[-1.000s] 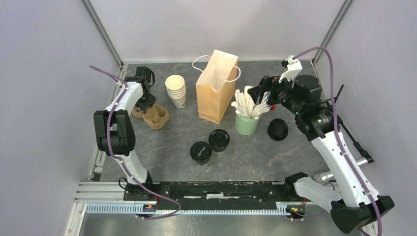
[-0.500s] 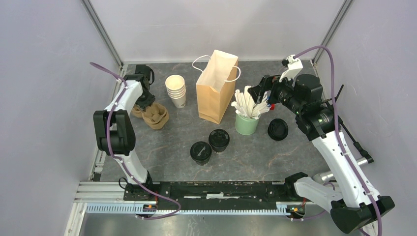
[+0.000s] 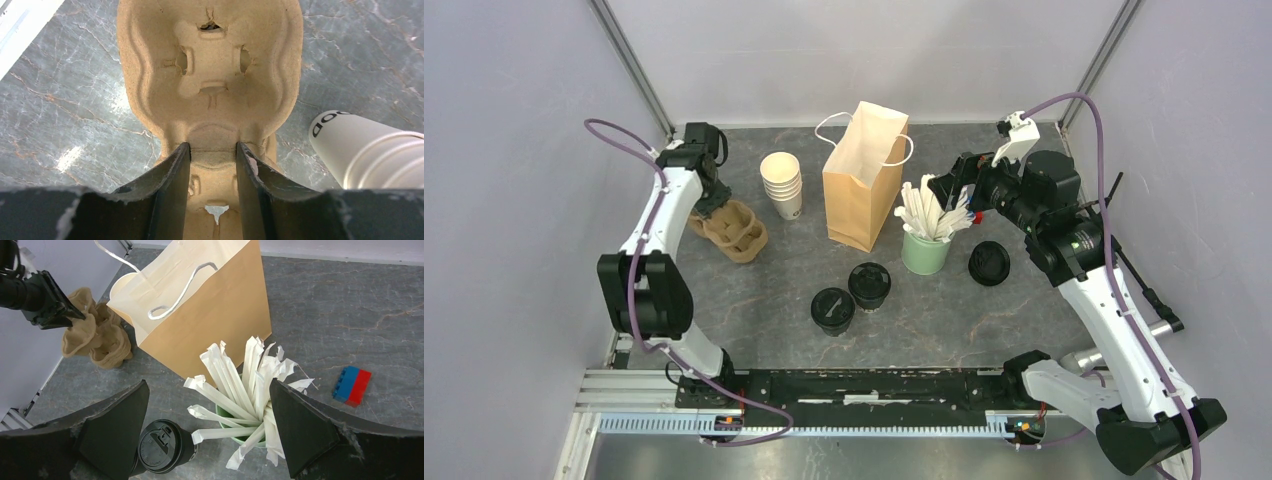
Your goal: Pack the takeout coffee
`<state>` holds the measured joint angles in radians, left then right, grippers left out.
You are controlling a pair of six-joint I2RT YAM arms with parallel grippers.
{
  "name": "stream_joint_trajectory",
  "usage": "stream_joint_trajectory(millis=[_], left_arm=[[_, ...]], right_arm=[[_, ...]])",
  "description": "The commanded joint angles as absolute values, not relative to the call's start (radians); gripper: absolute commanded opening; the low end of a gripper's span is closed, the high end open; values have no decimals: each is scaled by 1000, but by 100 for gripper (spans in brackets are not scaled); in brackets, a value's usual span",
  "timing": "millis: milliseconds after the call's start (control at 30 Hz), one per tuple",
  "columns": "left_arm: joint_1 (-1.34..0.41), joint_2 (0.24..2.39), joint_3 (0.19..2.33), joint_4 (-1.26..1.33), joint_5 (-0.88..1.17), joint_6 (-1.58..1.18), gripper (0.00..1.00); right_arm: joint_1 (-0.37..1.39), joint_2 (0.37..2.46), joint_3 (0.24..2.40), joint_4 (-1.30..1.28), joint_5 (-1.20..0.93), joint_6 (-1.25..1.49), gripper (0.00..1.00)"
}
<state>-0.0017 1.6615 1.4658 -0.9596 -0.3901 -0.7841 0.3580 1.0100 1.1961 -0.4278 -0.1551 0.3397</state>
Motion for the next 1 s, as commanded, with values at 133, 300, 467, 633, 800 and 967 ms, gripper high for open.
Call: stream_joint_trajectory(millis=[133, 300, 467, 633, 800, 967], left_arm=[[-2, 1536, 1601, -973, -318, -622, 45], [-2, 1500, 1730, -936, -207, -575, 45], [-52, 1486, 1856, -889, -103, -498, 43], [-157, 1459, 1927, -787, -12, -420, 43], [-275, 1429, 1947, -626, 123, -371, 42], [-351, 1382, 1845, -409, 253, -364, 42]], right_arm=[[358, 1016, 1210, -421, -151, 342, 98], [368, 1018, 1222, -481, -160, 334, 98], [390, 1031, 1245, -520, -146, 344, 98], [432, 1042, 1238, -483, -150, 419, 98], [434, 1052, 1232, -338, -155, 579, 98], [434, 1102, 1254, -231, -107, 652, 98]])
